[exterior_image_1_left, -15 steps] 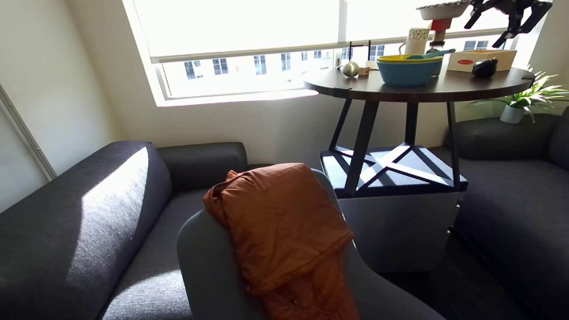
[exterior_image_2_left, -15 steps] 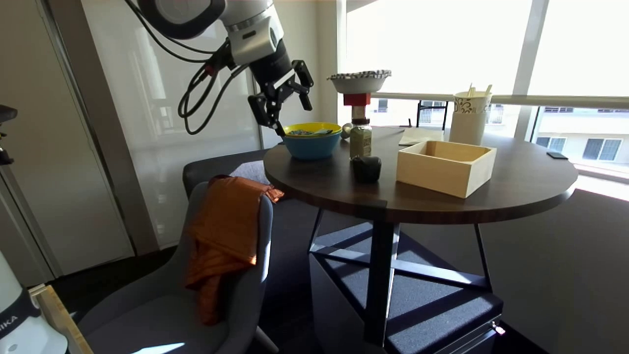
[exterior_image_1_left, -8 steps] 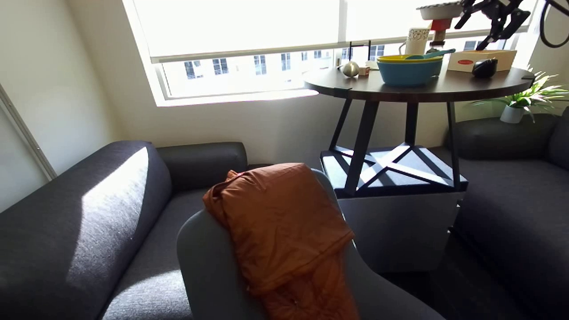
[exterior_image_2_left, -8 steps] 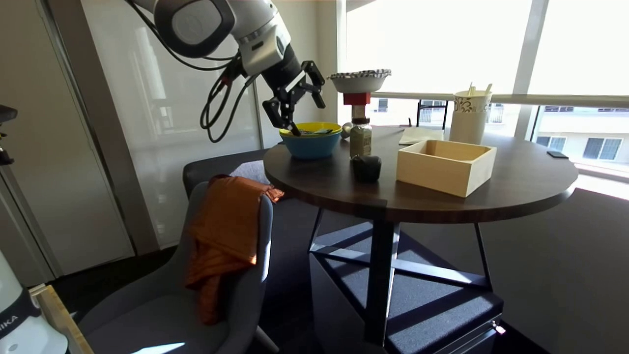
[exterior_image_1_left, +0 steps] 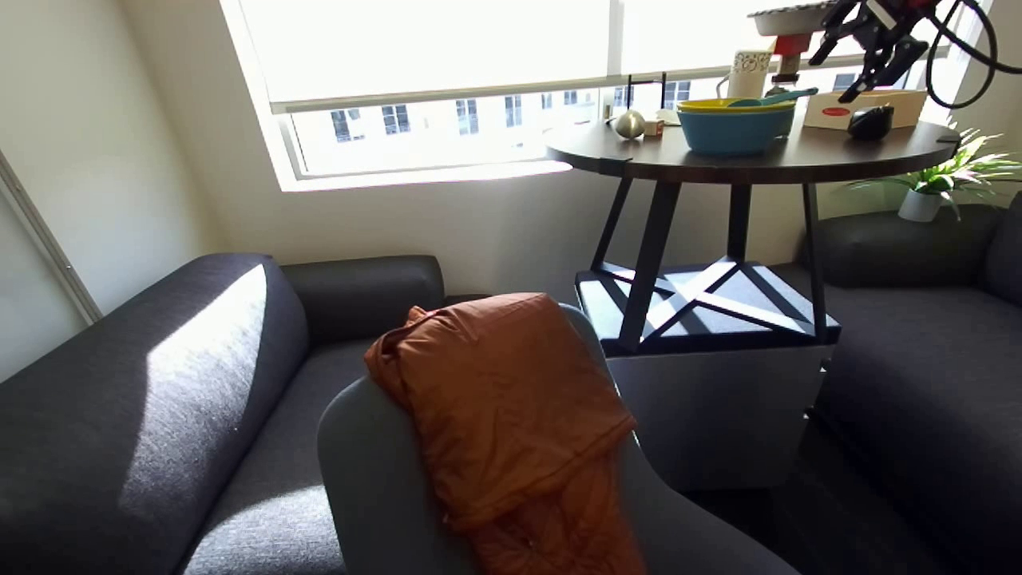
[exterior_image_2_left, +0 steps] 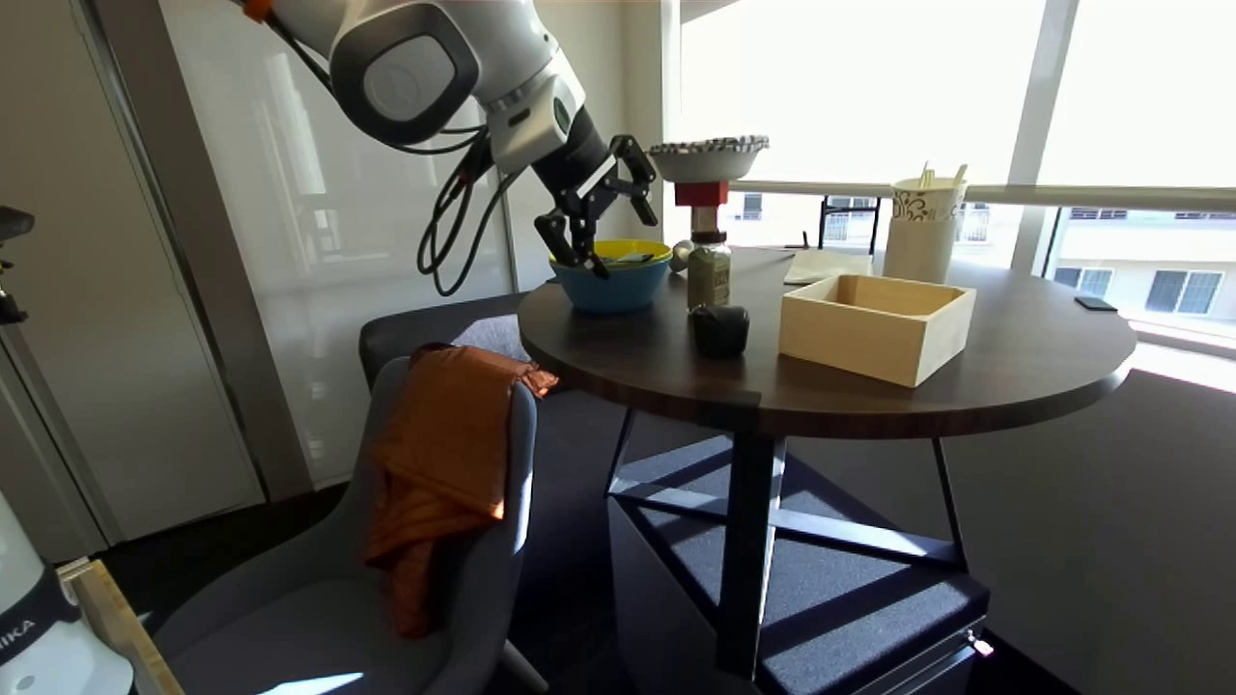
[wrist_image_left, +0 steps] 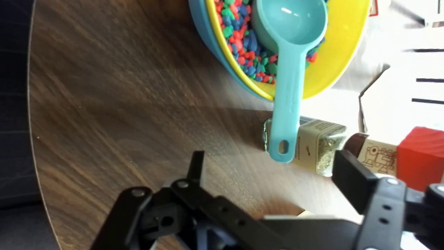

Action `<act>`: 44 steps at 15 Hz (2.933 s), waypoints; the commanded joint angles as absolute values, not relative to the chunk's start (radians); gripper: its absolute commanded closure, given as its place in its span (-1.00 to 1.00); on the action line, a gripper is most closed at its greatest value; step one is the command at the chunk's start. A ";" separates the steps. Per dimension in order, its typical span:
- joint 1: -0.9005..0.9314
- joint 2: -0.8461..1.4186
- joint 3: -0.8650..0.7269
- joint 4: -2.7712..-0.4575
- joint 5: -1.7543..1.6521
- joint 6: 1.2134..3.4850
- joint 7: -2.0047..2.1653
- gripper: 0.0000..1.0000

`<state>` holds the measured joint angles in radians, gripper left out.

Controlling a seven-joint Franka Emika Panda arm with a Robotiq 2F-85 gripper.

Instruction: Remove the scoop from the bowl

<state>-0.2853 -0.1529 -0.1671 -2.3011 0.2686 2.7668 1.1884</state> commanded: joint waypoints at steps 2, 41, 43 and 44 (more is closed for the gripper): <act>-0.295 -0.106 -0.149 -2.281 0.236 2.838 1.279 -0.82; -0.229 -0.134 -0.179 -2.312 0.357 2.885 1.252 0.88; -0.205 -0.164 -0.193 -2.321 0.484 2.870 1.124 0.88; -0.195 -0.180 -0.202 -2.327 0.539 2.868 1.073 0.88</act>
